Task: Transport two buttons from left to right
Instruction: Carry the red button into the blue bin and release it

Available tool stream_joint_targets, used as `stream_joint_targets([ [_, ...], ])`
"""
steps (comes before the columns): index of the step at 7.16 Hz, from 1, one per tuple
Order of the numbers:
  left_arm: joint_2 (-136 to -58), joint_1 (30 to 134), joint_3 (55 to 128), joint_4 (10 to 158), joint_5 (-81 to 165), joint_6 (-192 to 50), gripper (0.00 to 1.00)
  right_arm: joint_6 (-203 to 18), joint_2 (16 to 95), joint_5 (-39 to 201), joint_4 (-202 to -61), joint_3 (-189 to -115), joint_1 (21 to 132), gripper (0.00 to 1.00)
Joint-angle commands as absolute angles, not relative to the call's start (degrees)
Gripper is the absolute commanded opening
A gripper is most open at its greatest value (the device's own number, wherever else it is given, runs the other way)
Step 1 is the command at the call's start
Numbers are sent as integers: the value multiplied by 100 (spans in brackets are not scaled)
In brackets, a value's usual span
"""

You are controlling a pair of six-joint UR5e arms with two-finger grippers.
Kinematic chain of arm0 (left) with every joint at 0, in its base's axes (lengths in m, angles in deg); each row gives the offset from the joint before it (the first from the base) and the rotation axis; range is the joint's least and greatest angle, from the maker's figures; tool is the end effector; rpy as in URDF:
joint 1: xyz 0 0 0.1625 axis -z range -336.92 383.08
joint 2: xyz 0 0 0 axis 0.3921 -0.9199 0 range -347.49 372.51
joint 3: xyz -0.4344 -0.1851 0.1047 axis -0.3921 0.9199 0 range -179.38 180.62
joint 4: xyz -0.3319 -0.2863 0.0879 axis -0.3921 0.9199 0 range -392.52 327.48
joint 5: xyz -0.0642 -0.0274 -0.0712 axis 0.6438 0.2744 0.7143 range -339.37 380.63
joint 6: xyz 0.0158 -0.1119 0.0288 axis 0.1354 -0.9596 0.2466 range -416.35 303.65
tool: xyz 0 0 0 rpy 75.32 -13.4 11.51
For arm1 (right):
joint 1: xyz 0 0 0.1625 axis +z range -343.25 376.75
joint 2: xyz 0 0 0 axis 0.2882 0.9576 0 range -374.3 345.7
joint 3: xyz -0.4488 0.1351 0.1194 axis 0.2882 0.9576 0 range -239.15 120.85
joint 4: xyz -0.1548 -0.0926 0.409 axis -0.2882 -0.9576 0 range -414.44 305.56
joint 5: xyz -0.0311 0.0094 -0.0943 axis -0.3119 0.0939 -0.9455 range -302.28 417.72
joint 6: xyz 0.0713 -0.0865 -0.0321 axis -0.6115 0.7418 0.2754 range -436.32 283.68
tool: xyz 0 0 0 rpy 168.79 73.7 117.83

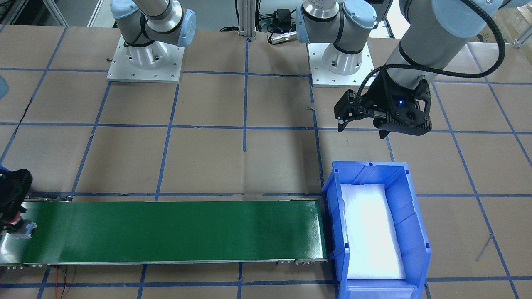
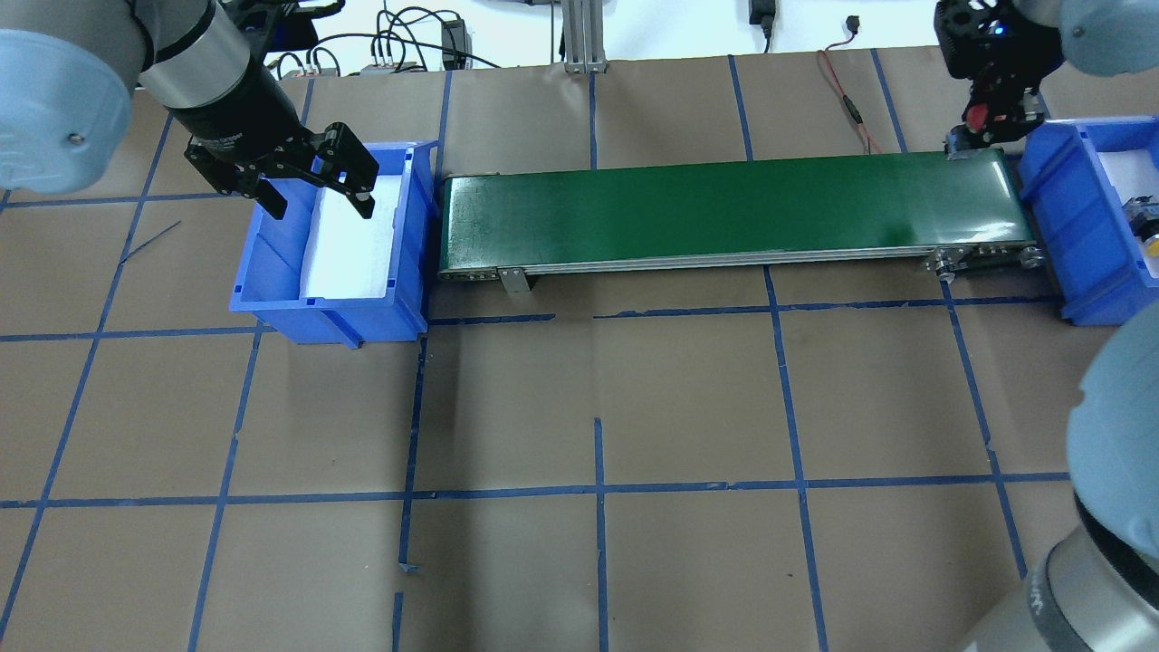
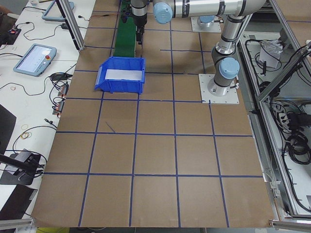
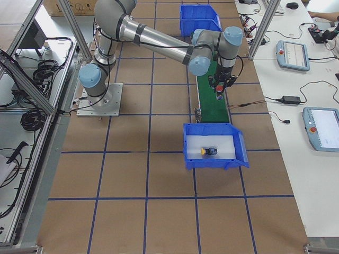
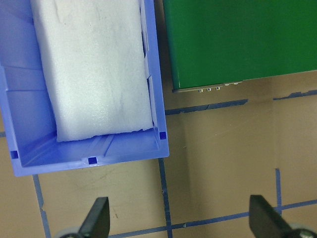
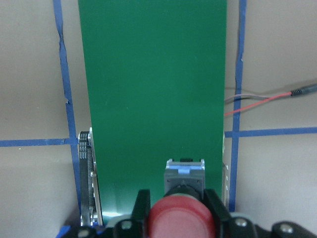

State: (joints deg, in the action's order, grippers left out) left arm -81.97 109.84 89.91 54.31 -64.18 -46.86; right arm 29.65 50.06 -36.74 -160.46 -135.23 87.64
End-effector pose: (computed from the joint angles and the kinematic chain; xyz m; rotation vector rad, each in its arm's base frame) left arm -0.1117 -0.5692 0.4994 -0.1655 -3.0459 -0.0005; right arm -0.1234 -0.7354 0.4034 2.0859 -2.2099 -0.0524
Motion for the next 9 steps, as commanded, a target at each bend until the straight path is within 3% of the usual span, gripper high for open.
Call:
stream_joint_targets([
  [1, -8198, 10983, 8992, 5431, -6418, -4686, 100, 3255, 5039, -3668, -16017, -13368, 7709, 8],
  [3, -8198, 10983, 8983, 5431, -6418, -4686, 100, 4355, 4848, -3214, -16269, -13394, 6830, 8],
  [9, -8198, 10983, 8983, 5431, -6418, -4686, 100, 5675, 4327, -3079, -16509, -13799, 6729, 6],
])
